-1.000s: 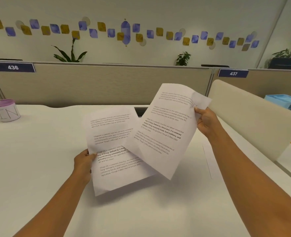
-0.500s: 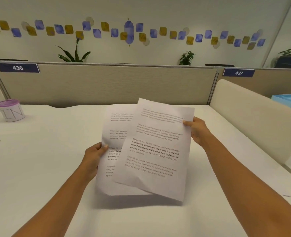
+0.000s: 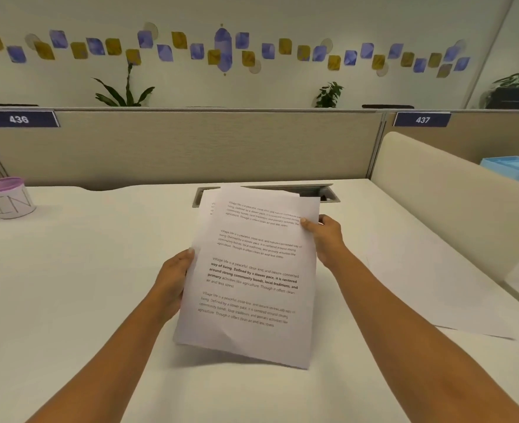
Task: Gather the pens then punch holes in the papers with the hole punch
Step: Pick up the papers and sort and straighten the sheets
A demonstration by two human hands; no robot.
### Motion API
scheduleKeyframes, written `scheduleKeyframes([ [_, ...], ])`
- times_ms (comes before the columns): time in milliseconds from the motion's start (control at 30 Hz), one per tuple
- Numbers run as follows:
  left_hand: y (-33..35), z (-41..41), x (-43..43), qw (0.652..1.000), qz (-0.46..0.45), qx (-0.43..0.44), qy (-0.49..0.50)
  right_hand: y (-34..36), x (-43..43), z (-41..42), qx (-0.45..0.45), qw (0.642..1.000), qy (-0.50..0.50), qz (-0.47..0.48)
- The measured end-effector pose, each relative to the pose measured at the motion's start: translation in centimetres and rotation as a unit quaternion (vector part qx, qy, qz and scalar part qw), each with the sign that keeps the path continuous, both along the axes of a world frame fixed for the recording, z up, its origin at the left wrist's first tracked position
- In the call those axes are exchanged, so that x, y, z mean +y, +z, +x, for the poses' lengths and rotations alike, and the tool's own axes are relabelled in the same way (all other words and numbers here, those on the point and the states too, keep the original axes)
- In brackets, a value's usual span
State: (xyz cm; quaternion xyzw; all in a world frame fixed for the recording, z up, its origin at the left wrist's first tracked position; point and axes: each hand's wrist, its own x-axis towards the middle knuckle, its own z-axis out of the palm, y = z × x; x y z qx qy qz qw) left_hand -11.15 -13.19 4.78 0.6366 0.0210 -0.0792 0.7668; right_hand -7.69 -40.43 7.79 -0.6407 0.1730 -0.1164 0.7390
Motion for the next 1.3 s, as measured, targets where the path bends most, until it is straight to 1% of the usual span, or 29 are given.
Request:
scheduleKeyframes([
  [133, -0.8, 0.2, -0.4, 0.998, 0.026, 0.000, -0.049, -0.4, -0.4, -0.5, 0.006, 0.999, -0.038, -0.020],
  [200, -1.3, 0.4, -0.8, 0.997, 0.033, 0.001, -0.064, -0.6, -1.0, -0.8, 0.011, 0.998, -0.052, -0.046],
  [267, -1.9, 0.6, -1.3, 0.997, 0.040, 0.004, -0.064, -1.0, -2.4, -1.2, 0.026, 0.992, -0.075, -0.100],
  [333, -2.3, 0.8, -1.7, 0.997, 0.046, 0.011, -0.058, -1.6, -4.3, -1.8, 0.043, 0.980, -0.091, -0.174],
  [367, -2.5, 0.9, -1.9, 0.997, 0.049, 0.016, -0.051, -2.1, -5.5, -2.3, 0.062, 0.965, -0.095, -0.236],
  [400, -2.8, 1.1, -2.2, 0.998, 0.052, 0.021, -0.042, -2.6, -6.7, -2.8, 0.093, 0.941, -0.092, -0.312],
  [467, -3.0, 1.3, -2.8, 0.998, 0.054, 0.032, -0.018, -3.5, -9.1, -4.0, 0.166, 0.878, -0.072, -0.442],
  [533, -3.0, 1.5, -3.4, 0.998, 0.054, 0.043, 0.004, -4.4, -10.8, -4.9, 0.232, 0.826, -0.044, -0.512],
  [567, -2.9, 1.6, -3.6, 0.997, 0.054, 0.046, 0.012, -4.7, -11.3, -5.3, 0.260, 0.809, -0.030, -0.526],
  [600, -2.8, 1.7, -3.9, 0.997, 0.054, 0.049, 0.017, -5.0, -11.7, -5.6, 0.282, 0.801, -0.020, -0.528],
  [700, -2.5, 2.1, -4.6, 0.996, 0.061, 0.059, 0.024, -6.0, -11.7, -6.4, 0.319, 0.791, 0.000, -0.522],
  [767, -2.4, 2.3, -5.0, 0.996, 0.062, 0.062, 0.027, -6.5, -11.5, -6.5, 0.310, 0.783, 0.001, -0.539],
  [933, -2.5, 2.5, -5.8, 0.996, 0.063, 0.049, 0.051, -6.7, -11.2, -6.1, 0.279, 0.782, -0.024, -0.558],
  [1000, -2.6, 2.7, -5.7, 0.995, 0.064, 0.041, 0.067, -6.7, -11.0, -6.1, 0.270, 0.775, -0.035, -0.570],
  [1067, -2.6, 2.8, -5.6, 0.994, 0.060, 0.038, 0.078, -6.8, -10.9, -6.1, 0.260, 0.755, -0.045, -0.601],
  [1200, -2.6, 2.9, -5.5, 0.994, 0.056, 0.041, 0.089, -6.9, -10.9, -6.4, 0.248, 0.700, -0.047, -0.668],
  [1300, -2.7, 2.8, -5.4, 0.993, 0.059, 0.042, 0.090, -6.4, -10.8, -6.4, 0.235, 0.689, -0.040, -0.684],
])
